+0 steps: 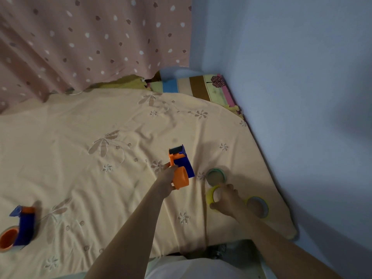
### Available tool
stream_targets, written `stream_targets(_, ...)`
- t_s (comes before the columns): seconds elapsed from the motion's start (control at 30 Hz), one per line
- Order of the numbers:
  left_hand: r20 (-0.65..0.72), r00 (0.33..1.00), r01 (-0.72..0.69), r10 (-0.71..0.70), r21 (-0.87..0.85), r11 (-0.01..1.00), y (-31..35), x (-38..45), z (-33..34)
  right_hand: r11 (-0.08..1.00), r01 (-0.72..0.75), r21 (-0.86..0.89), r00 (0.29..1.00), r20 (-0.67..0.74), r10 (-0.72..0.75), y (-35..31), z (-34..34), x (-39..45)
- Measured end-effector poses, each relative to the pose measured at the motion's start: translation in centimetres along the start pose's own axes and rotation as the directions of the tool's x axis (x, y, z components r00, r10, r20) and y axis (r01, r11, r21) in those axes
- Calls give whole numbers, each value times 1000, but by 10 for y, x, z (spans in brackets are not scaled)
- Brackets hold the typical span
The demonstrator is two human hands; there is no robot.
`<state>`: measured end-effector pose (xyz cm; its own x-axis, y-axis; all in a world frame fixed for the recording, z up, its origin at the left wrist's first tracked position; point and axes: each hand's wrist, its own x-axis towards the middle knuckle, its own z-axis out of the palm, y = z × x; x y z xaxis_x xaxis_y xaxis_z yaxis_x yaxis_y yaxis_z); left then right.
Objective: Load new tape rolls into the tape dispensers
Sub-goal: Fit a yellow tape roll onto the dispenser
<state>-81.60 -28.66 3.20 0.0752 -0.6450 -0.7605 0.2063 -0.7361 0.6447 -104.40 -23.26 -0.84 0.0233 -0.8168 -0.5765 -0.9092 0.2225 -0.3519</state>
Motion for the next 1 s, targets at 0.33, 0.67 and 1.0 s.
stream_targets(0.33,131,959,-241,253,-101,965,32,-22,18,535,189,824,982,-175,-77,-80,-88,-13)
stream_targets(0.67,182,903,-359,389,-177,916,43,-42,5,502,218,837,970,-128,-208,-114,-101,-27)
stream_targets(1.0,379,867,-227,322,-276,934,43,-56,-11,620,200,759,976,-99,-193,-132,-81,-19)
